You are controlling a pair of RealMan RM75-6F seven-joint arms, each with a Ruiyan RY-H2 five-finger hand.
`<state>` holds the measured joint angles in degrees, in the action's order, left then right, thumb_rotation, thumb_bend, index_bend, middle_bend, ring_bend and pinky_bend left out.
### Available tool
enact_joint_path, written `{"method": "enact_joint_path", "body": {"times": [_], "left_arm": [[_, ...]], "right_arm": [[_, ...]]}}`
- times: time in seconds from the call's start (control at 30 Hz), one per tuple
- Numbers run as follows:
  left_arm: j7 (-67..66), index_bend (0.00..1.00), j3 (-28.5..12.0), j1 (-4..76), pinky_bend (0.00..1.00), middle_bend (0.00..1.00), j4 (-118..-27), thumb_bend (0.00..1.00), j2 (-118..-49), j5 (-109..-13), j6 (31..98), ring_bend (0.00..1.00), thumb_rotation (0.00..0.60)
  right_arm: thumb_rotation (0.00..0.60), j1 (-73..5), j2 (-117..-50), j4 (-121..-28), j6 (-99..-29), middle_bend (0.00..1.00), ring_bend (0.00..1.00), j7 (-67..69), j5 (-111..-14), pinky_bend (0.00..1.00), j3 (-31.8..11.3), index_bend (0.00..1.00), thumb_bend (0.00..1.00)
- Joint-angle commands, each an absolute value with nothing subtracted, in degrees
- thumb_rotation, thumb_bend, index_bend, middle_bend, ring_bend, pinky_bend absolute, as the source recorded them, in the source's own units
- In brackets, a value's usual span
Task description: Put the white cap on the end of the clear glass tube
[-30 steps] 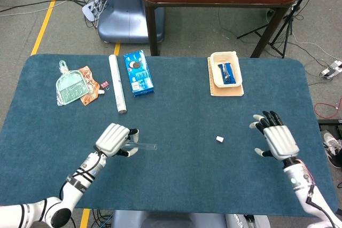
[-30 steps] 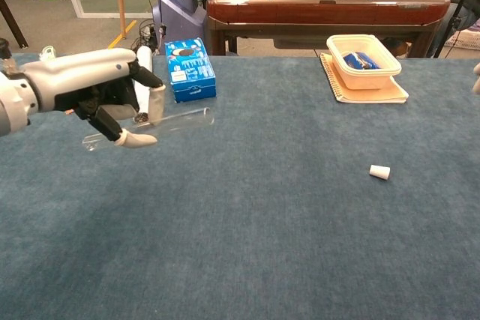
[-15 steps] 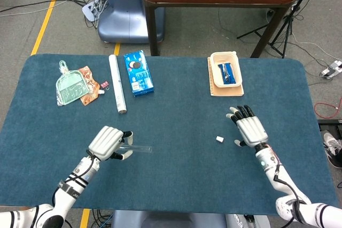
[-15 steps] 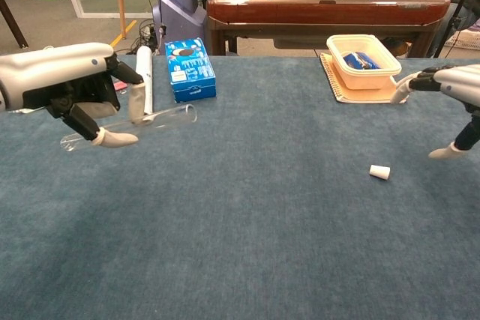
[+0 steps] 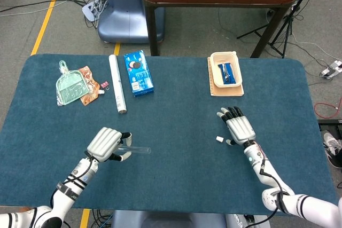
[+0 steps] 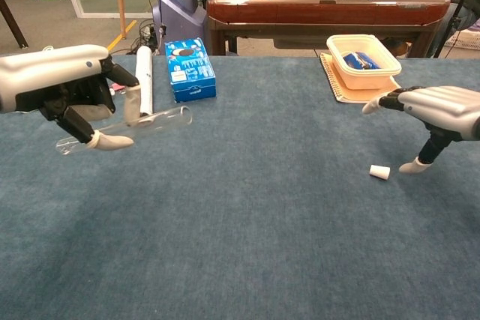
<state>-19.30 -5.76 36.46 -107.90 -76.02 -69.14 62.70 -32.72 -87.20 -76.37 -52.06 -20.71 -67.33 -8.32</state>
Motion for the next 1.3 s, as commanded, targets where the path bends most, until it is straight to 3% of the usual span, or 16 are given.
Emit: {"method": "enact_joint_path", "body": {"times": [0.03, 0.9, 1.3], "left_arm": [[-19.1, 0.62, -5.7, 36.4, 1.0, 1.0, -107.8, 0.22, -76.0, -69.2, 62.6, 0.98, 0.6], [-18.9, 0.62, -5.5, 35.8, 1.0, 1.0, -108.3, 0.22, -75.4, -69.5, 62.3, 0.98, 0.6], [-19.5, 0.62, -5.6, 35.9, 1.0, 1.0, -108.2, 0.22, -75.4, -69.4, 62.0, 0.98, 0.6]], "right_arm": [[0.6, -33.6, -88.5, -74.9, -51.5, 0.07, 0.0, -21.0, -67.0, 0.06, -8.1, 0.15, 0.0], [0.6, -37.4, -90.2, -74.3, -51.3, 0.07, 0.0, -21.7, -65.4, 0.06, -9.6, 0.14, 0.0], [0.6, -35.4, -84.0, -83.2, -53.5, 0.07, 0.0, -19.3, -66.2, 0.06, -8.5, 0.16, 0.0]]}}
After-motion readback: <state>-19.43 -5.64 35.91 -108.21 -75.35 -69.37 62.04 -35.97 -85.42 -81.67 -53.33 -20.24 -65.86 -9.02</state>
